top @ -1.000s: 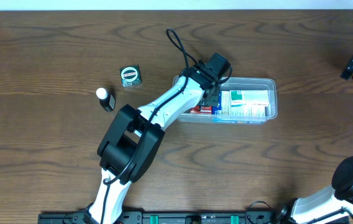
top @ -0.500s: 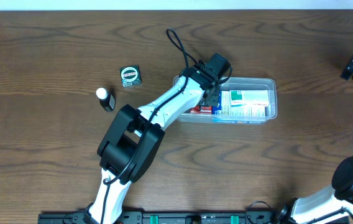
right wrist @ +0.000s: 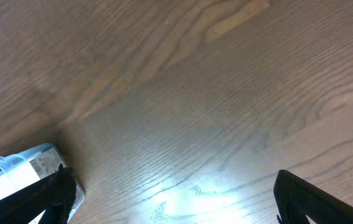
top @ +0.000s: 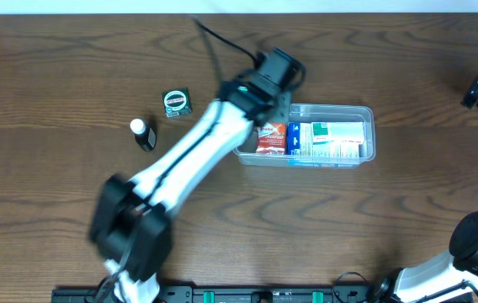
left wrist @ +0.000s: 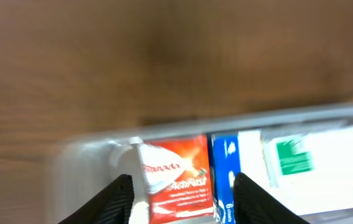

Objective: Pack container
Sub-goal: 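Move left gripper back to the dark white-capped bottle, then lower left gripper around the bottle's white cap and grasp it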

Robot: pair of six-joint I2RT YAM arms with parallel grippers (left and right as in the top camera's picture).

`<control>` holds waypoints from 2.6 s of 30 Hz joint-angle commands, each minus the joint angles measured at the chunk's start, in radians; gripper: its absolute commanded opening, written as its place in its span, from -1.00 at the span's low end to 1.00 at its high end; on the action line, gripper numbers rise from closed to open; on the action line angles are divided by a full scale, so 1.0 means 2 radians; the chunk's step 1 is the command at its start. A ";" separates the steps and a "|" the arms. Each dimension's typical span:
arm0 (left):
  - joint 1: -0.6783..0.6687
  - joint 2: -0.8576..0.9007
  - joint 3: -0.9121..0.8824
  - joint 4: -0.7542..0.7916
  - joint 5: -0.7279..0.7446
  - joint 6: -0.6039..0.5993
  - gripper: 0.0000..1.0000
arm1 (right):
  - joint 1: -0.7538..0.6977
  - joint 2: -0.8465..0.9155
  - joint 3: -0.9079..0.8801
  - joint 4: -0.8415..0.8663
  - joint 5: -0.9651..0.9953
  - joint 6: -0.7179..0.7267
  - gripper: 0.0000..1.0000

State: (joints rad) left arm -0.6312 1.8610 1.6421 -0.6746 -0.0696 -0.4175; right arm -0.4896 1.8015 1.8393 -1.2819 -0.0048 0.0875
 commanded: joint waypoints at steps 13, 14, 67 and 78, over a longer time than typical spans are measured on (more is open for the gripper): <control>0.177 -0.112 0.000 -0.116 -0.133 0.014 0.64 | -0.002 -0.008 0.006 0.000 -0.002 0.006 0.98; 0.189 -0.107 0.000 -0.123 -0.130 0.014 0.68 | -0.002 -0.008 0.006 0.000 -0.002 0.006 0.99; 0.325 0.032 -0.045 -0.176 0.057 0.123 0.32 | -0.002 -0.008 0.006 0.000 -0.002 0.006 0.99; 0.325 0.032 -0.045 -0.176 0.051 0.127 0.21 | -0.001 -0.008 0.006 0.000 -0.002 0.006 0.99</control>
State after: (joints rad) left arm 0.0162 1.9152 1.5562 -1.0245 0.0456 -0.1783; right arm -0.4896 1.8015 1.8393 -1.2819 -0.0048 0.0875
